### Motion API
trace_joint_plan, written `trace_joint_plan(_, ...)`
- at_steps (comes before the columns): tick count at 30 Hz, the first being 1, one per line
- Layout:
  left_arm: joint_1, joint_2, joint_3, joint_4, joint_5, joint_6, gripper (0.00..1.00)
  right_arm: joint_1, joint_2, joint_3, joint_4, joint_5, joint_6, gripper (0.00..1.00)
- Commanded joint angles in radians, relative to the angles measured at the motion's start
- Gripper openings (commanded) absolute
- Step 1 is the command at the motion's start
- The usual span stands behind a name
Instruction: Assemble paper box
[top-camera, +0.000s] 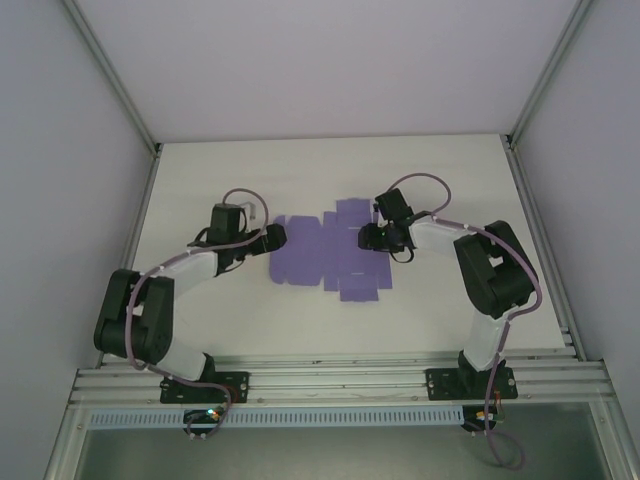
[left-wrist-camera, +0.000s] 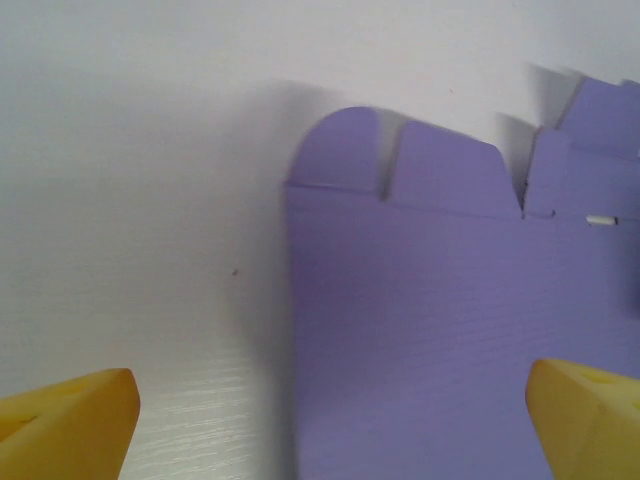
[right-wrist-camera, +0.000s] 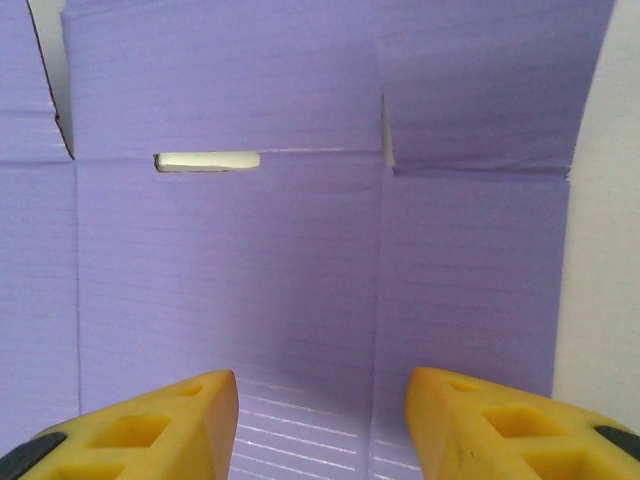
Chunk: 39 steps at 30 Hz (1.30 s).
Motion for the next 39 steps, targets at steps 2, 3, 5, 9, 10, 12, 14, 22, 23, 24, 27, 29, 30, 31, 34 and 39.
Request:
trace_joint_plan(2, -0.015, 0.047, 0.032, 0.047, 0.125, -0.019, 0.99, -0.011, 0.073, -0.074, -0.009, -0.038, 0.005, 0.50)
trace_joint_plan(3, -0.020, 0.057, 0.035, 0.061, 0.142, -0.023, 0.99, -0.013, 0.074, -0.082, -0.001, -0.039, 0.005, 0.50)
trace_joint_plan(5, -0.028, 0.084, 0.042, 0.084, 0.175, -0.031, 0.95, -0.017, 0.075, -0.093, 0.008, -0.041, 0.010, 0.49)
trace_joint_plan(9, -0.031, 0.117, 0.036, 0.136, 0.202, -0.049, 0.91, -0.027, 0.071, -0.112, 0.021, -0.048, 0.008, 0.49)
trace_joint_plan(10, -0.031, 0.124, 0.032, 0.155, 0.217, -0.059, 0.89, -0.029, 0.071, -0.114, 0.023, -0.052, 0.004, 0.49)
trace_joint_plan(12, -0.031, 0.145, 0.025, 0.205, 0.253, -0.080, 0.82, -0.034, 0.074, -0.119, 0.031, -0.063, 0.004, 0.49)
trace_joint_plan(14, -0.031, 0.156, 0.016, 0.256, 0.272, -0.107, 0.74, -0.038, 0.072, -0.124, 0.037, -0.071, 0.005, 0.49)
trace_joint_plan(22, -0.031, 0.078, -0.015, 0.346, 0.306, -0.137, 0.03, -0.042, -0.005, -0.120, 0.045, -0.113, -0.081, 0.58)
trace_joint_plan(23, -0.030, 0.058, -0.017, 0.342, 0.305, -0.138, 0.00, -0.044, -0.036, -0.113, 0.042, -0.118, -0.090, 0.62)
trace_joint_plan(24, -0.031, 0.032, -0.021, 0.344, 0.306, -0.139, 0.00, -0.047, -0.076, -0.104, 0.037, -0.125, -0.098, 0.66)
trace_joint_plan(27, -0.032, -0.050, -0.032, 0.354, 0.310, -0.158, 0.00, -0.056, -0.208, -0.099, 0.050, -0.178, -0.110, 0.79)
trace_joint_plan(29, -0.032, -0.113, -0.038, 0.359, 0.313, -0.182, 0.00, -0.076, -0.300, -0.115, 0.082, -0.233, -0.102, 0.85)
trace_joint_plan(30, -0.032, -0.143, -0.042, 0.372, 0.323, -0.195, 0.00, -0.091, -0.340, -0.124, 0.094, -0.266, -0.091, 0.86)
trace_joint_plan(31, -0.032, -0.174, -0.047, 0.392, 0.335, -0.211, 0.00, -0.109, -0.375, -0.138, 0.109, -0.308, -0.083, 0.87)
trace_joint_plan(34, -0.031, -0.265, -0.045, 0.419, 0.360, -0.253, 0.00, -0.182, -0.445, -0.195, 0.175, -0.431, -0.024, 0.86)
trace_joint_plan(39, -0.031, -0.405, -0.025, 0.424, 0.440, -0.286, 0.00, -0.307, -0.554, -0.297, 0.323, -0.654, 0.048, 0.85)
